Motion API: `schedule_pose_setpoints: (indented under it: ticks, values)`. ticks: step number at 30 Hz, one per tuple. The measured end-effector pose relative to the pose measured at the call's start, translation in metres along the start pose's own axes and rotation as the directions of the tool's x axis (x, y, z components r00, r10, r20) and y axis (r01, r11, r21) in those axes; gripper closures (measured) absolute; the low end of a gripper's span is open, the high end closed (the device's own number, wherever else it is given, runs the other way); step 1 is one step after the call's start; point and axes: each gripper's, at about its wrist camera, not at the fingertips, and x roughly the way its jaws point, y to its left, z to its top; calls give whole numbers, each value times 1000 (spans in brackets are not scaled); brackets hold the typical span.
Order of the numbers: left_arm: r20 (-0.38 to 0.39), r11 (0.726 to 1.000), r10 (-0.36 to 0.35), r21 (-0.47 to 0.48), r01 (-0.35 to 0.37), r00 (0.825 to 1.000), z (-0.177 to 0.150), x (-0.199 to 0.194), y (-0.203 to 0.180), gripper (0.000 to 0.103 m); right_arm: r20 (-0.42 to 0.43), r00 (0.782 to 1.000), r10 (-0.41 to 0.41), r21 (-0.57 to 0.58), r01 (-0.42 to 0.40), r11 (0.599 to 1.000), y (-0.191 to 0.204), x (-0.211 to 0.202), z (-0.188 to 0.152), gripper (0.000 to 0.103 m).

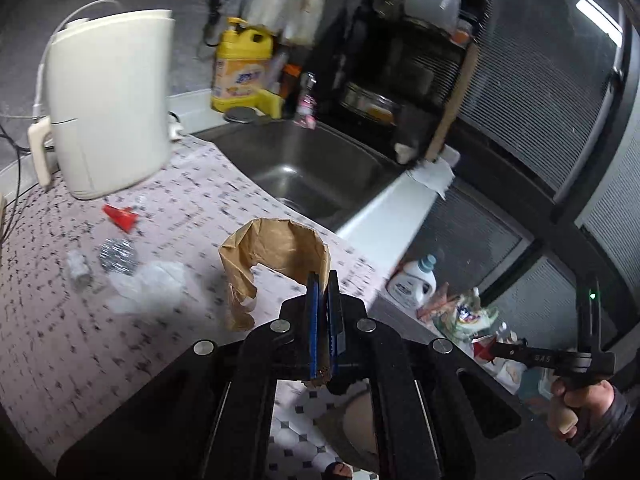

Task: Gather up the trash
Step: 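Carry both items over the bin and open the right tool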

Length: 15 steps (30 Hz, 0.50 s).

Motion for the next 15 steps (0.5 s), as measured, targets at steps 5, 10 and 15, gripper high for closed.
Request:
schedule_pose_setpoints:
  ticks: [5, 10, 15]
  values:
    - [-74, 1000, -5, 29, 8, 997, -26, 13, -45, 98, -67, 998, 12, 4, -12, 1000, -48, 10, -24, 90]
    - [-126, 999, -17, 45, 23, 992, -55, 23, -83, 98, -53, 999, -7, 42, 9, 999, -90, 5, -33, 47]
    - [-185, 997, -50, 56, 62, 981, -87, 37, -119, 98, -53, 999, -10, 56, 13, 998, -124, -2, -38, 46]
